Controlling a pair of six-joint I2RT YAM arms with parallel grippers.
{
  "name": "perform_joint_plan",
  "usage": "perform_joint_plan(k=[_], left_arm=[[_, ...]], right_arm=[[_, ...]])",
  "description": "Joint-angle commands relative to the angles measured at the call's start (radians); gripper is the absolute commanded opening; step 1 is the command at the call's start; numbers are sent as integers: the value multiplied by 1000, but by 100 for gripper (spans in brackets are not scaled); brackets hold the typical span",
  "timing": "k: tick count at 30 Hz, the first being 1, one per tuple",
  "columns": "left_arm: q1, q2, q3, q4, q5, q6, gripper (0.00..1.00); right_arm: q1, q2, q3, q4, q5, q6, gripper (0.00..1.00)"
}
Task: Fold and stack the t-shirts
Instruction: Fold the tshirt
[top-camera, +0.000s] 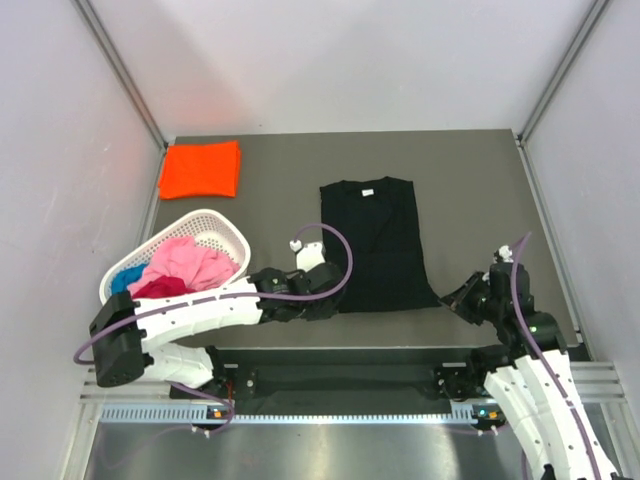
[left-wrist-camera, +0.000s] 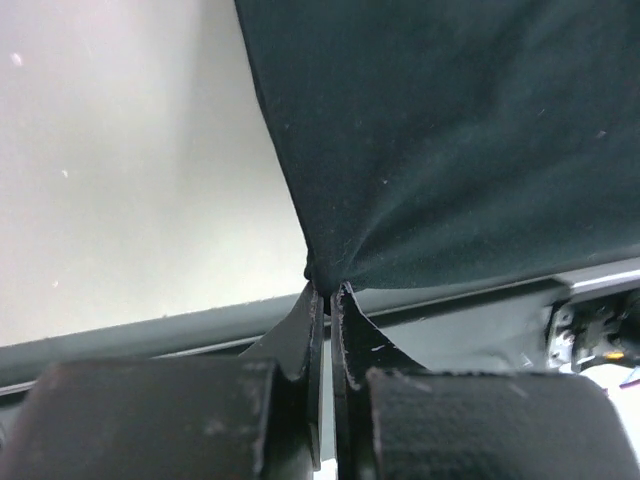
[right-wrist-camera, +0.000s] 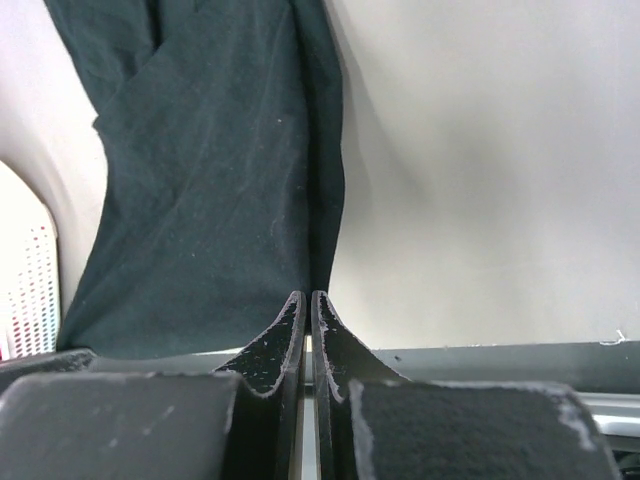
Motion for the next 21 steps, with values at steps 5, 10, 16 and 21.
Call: perform_joint_plan(k=[5, 10, 16, 21], left_arm=[[168, 44, 150, -49, -50, 151, 0], [322, 145, 247, 34, 39, 313, 0], [496, 391, 512, 33, 86, 435, 0], [592, 596, 810, -4, 165, 481, 0]], right_arm=[[2, 187, 129, 185, 12, -88, 0], [0, 394, 247, 340, 19, -156, 0], [-1, 715, 447, 490, 12, -205, 0], [-23, 990, 647, 547, -27, -223, 0]])
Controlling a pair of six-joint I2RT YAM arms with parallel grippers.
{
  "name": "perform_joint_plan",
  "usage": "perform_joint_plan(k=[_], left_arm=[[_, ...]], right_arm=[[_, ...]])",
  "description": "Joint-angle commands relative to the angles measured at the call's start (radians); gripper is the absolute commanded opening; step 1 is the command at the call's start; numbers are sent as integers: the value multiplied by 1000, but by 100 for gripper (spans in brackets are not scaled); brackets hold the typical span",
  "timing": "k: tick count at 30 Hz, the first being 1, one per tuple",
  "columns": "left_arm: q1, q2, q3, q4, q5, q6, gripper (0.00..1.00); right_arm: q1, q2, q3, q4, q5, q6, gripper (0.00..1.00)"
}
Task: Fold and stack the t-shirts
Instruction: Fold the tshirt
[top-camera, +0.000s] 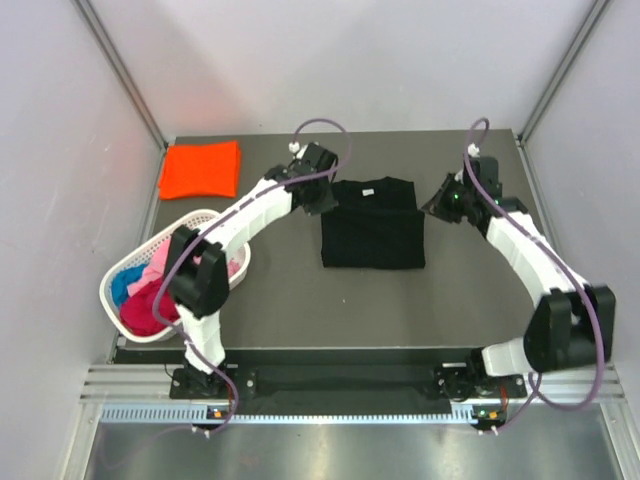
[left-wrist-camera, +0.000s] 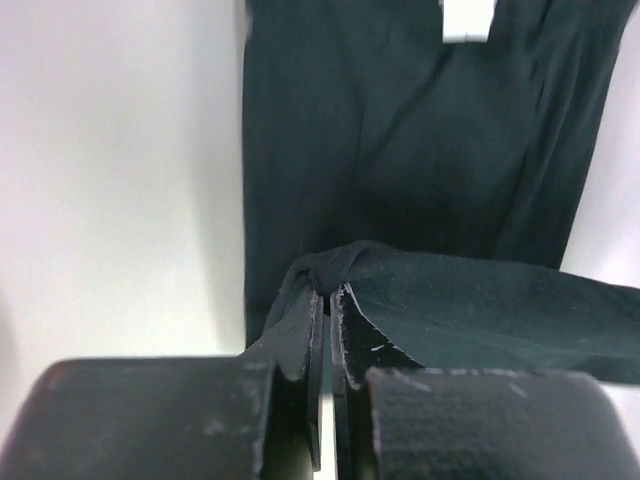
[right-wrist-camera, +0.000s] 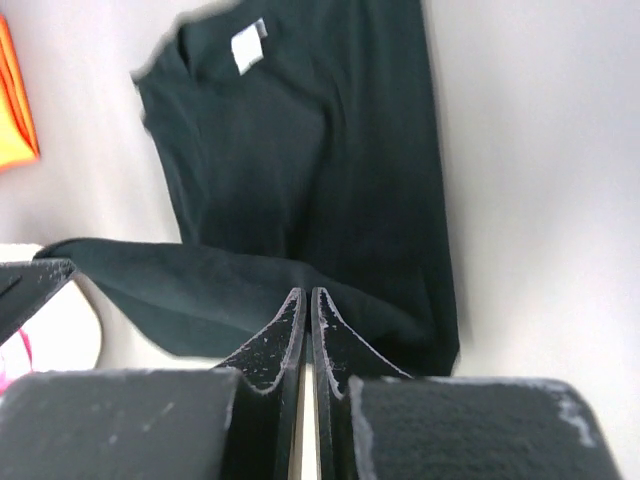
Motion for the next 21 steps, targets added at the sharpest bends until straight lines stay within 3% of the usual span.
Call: perform_joint_plan(k=[1, 9, 12, 16, 21], left_arm=[[65, 119, 192, -12, 38, 81, 0], [160, 348, 487, 36, 93, 122, 0], [196, 412, 518, 92, 153, 122, 0], [215, 468, 519, 290, 256, 135, 0], [222, 553, 584, 344, 259, 133, 0]], right_arm=[[-24, 128, 148, 100, -41, -40, 0], [-49, 445, 444, 106, -99, -60, 0], [-58, 535, 522, 97, -108, -69, 0], [-70, 641, 594, 98, -107, -73, 0], [-92, 707, 663, 98, -102, -73, 0]])
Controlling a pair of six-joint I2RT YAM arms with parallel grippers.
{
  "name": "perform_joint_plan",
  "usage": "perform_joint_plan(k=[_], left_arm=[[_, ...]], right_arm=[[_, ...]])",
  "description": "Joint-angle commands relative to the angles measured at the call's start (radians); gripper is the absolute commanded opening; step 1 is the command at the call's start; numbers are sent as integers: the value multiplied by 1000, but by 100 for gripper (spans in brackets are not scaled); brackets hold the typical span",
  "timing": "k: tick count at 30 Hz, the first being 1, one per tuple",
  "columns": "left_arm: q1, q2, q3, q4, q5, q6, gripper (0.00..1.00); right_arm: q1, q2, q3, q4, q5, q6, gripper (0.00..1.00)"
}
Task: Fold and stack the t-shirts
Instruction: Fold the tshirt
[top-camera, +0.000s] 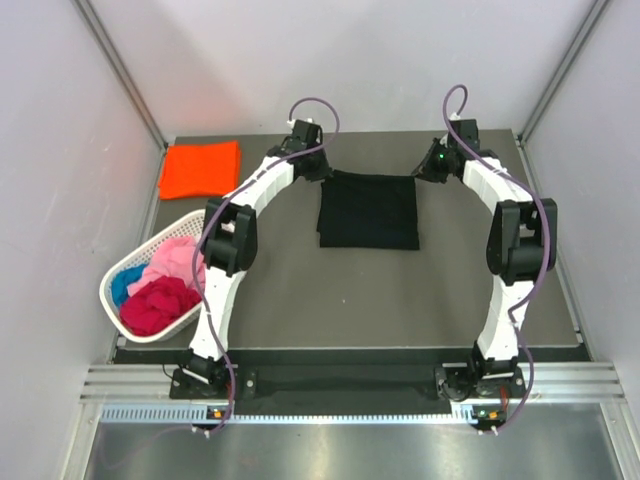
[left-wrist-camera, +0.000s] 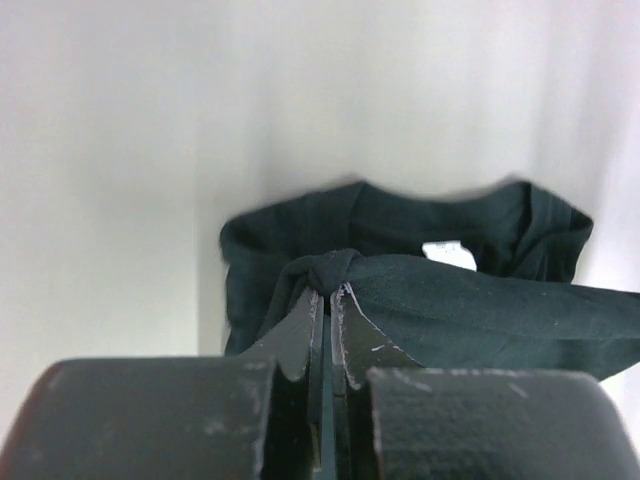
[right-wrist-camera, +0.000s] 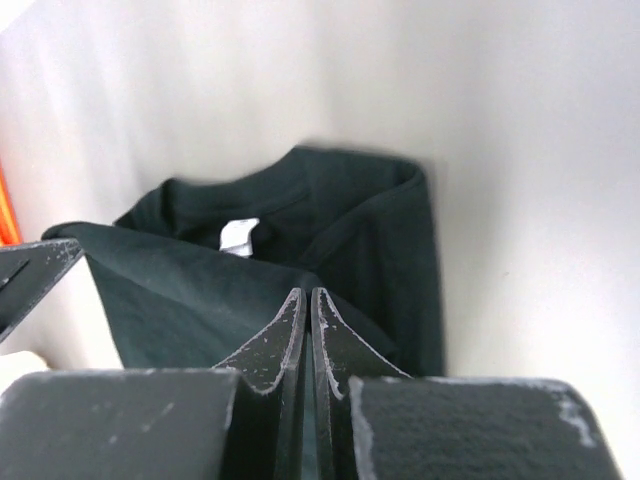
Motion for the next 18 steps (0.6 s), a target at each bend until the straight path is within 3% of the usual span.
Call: perform_joint_plan(k=[1, 7, 11, 12, 13, 14, 18], left_arm=[[8, 33, 83, 151, 25, 16, 0], [19, 87, 86, 223, 23, -7, 0], [28, 101, 102, 246, 0, 1, 10], [30, 96, 106, 240, -15, 13, 11], [36, 92, 112, 226, -23, 19, 15], [41, 83, 119, 211, -29, 27, 19], [44, -53, 33, 102, -132, 117, 40]], right_arm=[[-33, 36, 82, 38, -5, -21, 0], [-54, 128, 170, 33, -26, -22, 1], [-62, 168, 220, 48, -29, -25, 5], [-66, 178, 237, 47, -35, -31, 9], [-66, 203, 257, 30, -60, -37, 22], [-70, 214, 306, 12, -75, -57, 29], [-76, 174, 320, -128, -91, -137, 46]])
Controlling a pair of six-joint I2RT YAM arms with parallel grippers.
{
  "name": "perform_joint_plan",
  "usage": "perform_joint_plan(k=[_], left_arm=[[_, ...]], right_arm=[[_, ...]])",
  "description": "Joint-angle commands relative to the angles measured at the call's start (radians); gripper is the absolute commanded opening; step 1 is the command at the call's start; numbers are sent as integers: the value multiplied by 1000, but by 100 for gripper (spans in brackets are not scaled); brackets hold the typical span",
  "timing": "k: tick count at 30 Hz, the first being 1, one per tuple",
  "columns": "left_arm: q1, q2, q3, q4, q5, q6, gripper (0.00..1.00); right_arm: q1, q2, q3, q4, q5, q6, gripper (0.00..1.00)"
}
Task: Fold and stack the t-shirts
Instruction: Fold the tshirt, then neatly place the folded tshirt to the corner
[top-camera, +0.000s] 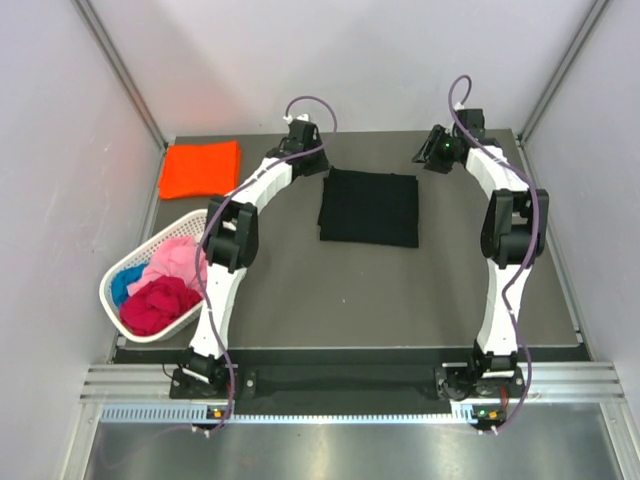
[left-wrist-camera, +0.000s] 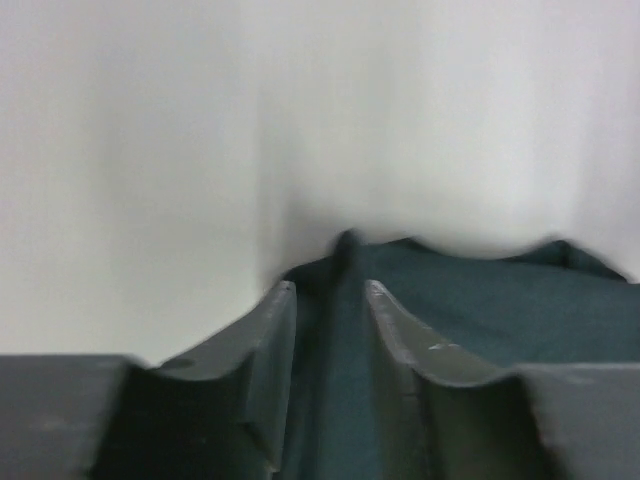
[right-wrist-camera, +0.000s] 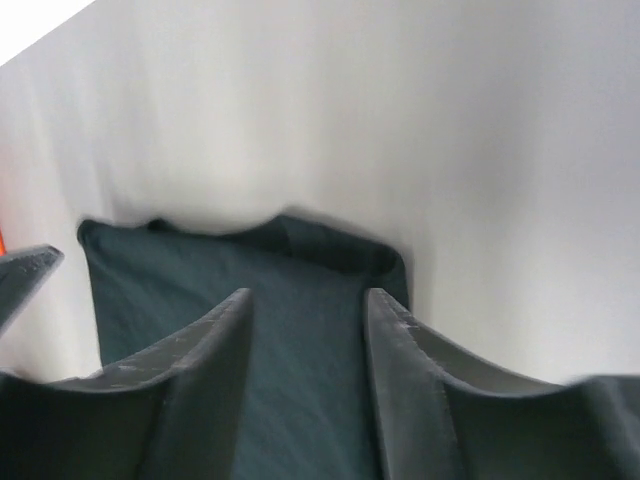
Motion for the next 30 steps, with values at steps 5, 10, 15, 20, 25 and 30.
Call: perform_joint_plan(k=[5, 10, 15, 20, 25, 30], left_arm=[[15, -292, -315, -46, 91, 91, 48], [-26, -383, -495, -50, 191, 122, 48], [-40, -440, -658, 22, 266, 102, 49], [-42, -417, -712, 17, 273, 102, 50], [-42, -374, -725, 17, 245, 113, 46], [-42, -418, -782, 58, 285, 87, 5]], right_arm=[[-14, -237, -245, -91, -161, -176, 55], [-14, -381, -465, -77, -218, -233, 56], [-15, -438, -630, -26, -229, -247, 57], [-6, -422, -723, 49, -261, -240, 57], [-5, -403, -782, 132, -264, -218, 54], [-3, -416, -825, 153, -277, -215, 35]])
